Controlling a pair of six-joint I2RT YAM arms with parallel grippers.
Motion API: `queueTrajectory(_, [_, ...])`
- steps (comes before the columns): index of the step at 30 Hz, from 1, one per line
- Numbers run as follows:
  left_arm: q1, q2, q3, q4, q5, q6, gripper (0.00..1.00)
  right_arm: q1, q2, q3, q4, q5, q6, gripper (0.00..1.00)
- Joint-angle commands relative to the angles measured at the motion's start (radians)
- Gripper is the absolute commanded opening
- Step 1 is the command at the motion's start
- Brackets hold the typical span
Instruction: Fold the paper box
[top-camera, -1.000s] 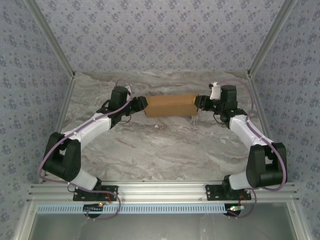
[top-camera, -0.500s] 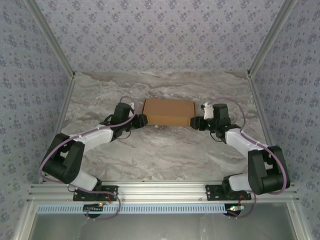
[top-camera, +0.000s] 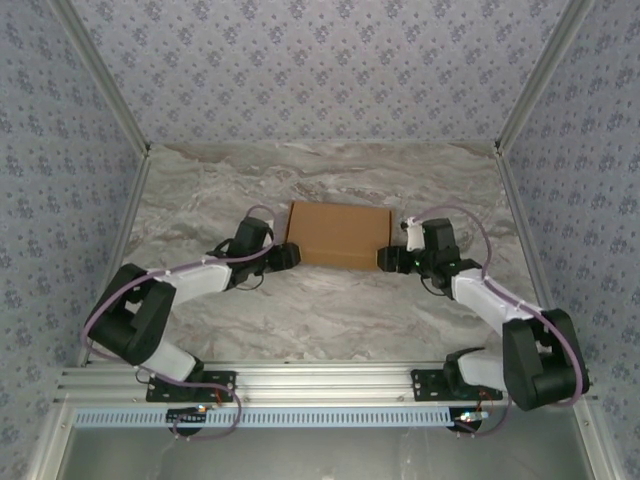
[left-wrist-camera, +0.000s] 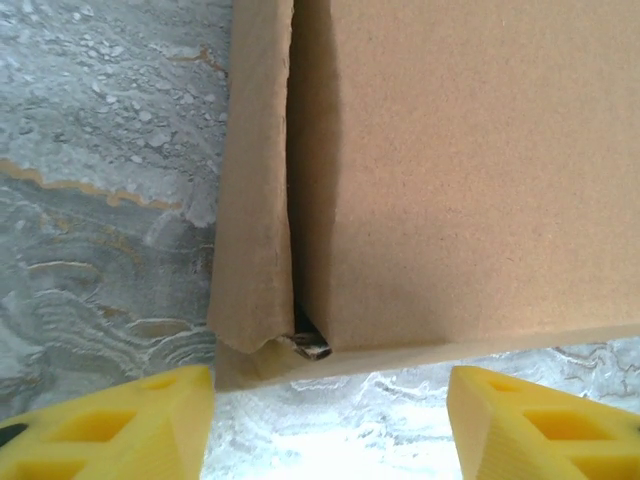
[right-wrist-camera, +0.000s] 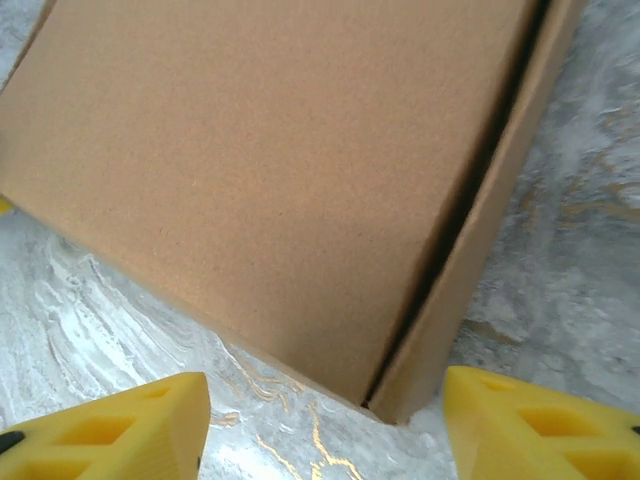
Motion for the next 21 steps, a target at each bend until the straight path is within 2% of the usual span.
queueTrajectory(1, [0.013, -0.092, 0.025, -0.065, -0.057, 0.048, 0.68, 0.013, -0.062, 0.077, -0.106, 0.121, -0.017, 0.69])
queueTrajectory(4, [0.040, -0.118, 0.035, -0.068, -0.066, 0.068, 0.72, 0.021, -0.056, 0.117, -0.118, 0.170, -0.005, 0.70])
queueTrajectory(6, [0.057, -0.090, 0.067, -0.070, -0.043, 0.074, 0.74, 0.021, 0.003, 0.157, -0.121, 0.172, 0.019, 0.70])
queueTrajectory(14, [0.080, 0.119, 0.254, -0.137, 0.105, 0.080, 0.75, 0.008, 0.245, 0.257, -0.074, 0.075, 0.097, 0.70])
queueTrajectory(21, [0.071, 0.179, 0.272, -0.110, 0.210, 0.059, 0.72, -0.004, 0.382, 0.323, -0.024, -0.033, 0.108, 0.68])
